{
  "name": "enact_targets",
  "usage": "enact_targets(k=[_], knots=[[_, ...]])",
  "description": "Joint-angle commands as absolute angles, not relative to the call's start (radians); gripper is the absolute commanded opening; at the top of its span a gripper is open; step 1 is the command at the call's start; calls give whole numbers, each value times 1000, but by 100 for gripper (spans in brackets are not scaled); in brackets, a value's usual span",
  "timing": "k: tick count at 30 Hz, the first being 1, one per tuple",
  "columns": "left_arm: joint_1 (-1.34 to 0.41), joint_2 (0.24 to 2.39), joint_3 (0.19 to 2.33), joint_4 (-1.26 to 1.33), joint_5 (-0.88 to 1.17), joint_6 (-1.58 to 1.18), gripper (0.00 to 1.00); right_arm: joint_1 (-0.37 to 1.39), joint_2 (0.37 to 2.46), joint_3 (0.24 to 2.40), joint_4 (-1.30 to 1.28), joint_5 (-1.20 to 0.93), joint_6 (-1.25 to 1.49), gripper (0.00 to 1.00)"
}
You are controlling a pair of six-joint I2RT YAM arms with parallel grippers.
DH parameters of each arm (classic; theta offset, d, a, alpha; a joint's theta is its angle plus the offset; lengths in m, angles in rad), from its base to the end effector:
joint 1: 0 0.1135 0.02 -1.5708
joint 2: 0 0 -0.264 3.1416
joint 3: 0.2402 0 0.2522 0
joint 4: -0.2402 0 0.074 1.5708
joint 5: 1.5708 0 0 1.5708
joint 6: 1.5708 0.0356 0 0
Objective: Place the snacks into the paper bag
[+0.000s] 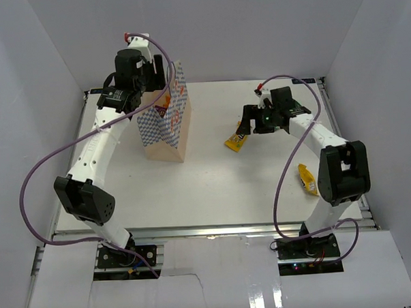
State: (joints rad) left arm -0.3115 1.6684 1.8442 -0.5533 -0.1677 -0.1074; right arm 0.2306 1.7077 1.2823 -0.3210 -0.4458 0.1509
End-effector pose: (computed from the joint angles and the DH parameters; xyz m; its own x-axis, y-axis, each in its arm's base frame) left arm 0.3615 -0.1101 0.4379 -0.3654 0.0066 -0.9308 0.1160 0.9925 -0.0385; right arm 0.3682 0.1022 0.2565 -0.7308 -0.0322 -0.6818 -0.4092 0.8202 0.3998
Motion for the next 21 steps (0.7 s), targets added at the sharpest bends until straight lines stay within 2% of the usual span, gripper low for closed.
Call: enact_targets(k=[1, 7, 15, 18, 20, 21], knots=[[-311, 1554, 1856, -538, -120, -100, 81, 300, 1738, 1341, -301, -183, 306, 90], [-311, 1389, 1737, -513, 21, -161, 85, 373, 1864, 1411, -347, 83, 399, 90], [-311, 956, 1318, -474, 18, -324, 88, 397, 2068, 1531, -314, 288, 436, 91], [-311, 813, 1189, -492, -18, -394, 89, 397, 2117, 1562, -321, 310, 428, 94], [-311, 726, 1135, -517, -40, -446, 89, 399, 2131, 1552, -315, 282, 422, 100], [-311, 701, 1091, -535, -44, -466, 89, 397, 2134, 1548, -310, 275, 420, 92]])
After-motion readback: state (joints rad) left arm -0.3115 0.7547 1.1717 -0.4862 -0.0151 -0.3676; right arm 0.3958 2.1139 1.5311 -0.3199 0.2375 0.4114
